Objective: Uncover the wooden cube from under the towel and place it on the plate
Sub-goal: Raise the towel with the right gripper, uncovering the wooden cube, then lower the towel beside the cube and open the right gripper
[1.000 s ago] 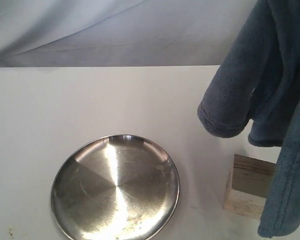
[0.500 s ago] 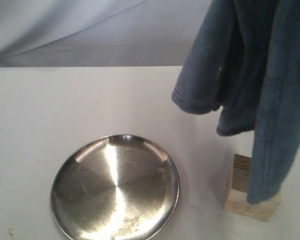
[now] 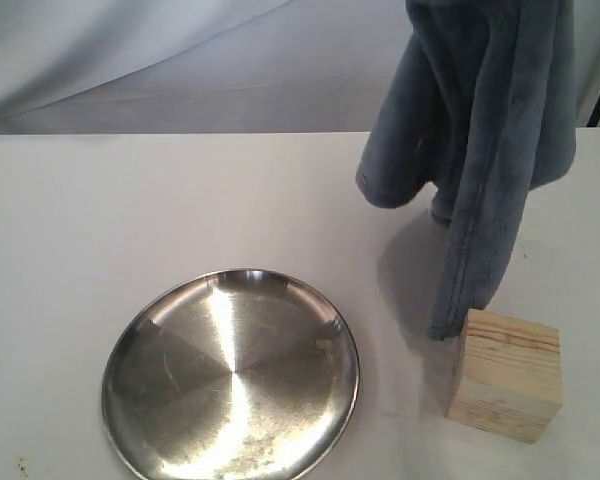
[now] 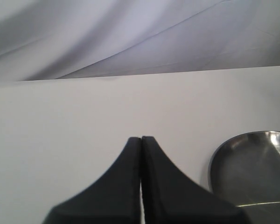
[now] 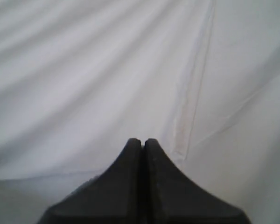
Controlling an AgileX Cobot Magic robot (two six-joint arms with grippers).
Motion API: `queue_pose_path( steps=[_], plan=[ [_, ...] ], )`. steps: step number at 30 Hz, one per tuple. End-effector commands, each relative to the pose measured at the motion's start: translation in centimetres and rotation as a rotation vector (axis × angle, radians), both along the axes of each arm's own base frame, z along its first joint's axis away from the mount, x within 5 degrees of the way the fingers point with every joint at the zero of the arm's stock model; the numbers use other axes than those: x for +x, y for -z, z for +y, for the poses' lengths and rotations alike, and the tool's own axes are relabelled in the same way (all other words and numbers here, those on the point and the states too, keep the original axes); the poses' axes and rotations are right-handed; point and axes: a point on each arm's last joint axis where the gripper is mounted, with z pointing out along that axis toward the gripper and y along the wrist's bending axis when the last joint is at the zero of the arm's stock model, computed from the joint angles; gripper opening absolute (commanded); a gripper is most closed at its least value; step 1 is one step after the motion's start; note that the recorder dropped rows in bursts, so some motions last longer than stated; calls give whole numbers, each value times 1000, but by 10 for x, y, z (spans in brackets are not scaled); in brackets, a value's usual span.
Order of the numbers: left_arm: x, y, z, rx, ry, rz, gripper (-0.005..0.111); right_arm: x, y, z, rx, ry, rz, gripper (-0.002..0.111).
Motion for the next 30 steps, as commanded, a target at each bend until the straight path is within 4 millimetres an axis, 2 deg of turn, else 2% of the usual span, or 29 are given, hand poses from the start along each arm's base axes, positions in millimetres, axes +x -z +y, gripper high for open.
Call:
queue_pose_path(
  steps=[1, 6, 13, 18, 22, 30],
  plan=[
    [0, 0, 0, -4, 4, -8, 0, 19, 29, 8, -47, -13, 127, 0],
    [0, 0, 0, -4, 4, -8, 0, 34, 59, 14, -81, -27, 244, 0],
    [0, 0, 0, -4, 4, -8, 0, 26, 89, 19, -161, -118, 569, 0],
    [0, 0, 0, -4, 4, -8, 0, 27, 117, -1, -176, -90, 753, 0],
    [0, 0, 0, -4, 4, -8, 0, 29, 151, -19, -169, -42, 877, 0],
    [0, 0, 0, -4, 4, -8, 0, 32, 215, -24, -194, -28, 1080, 0]
  ],
)
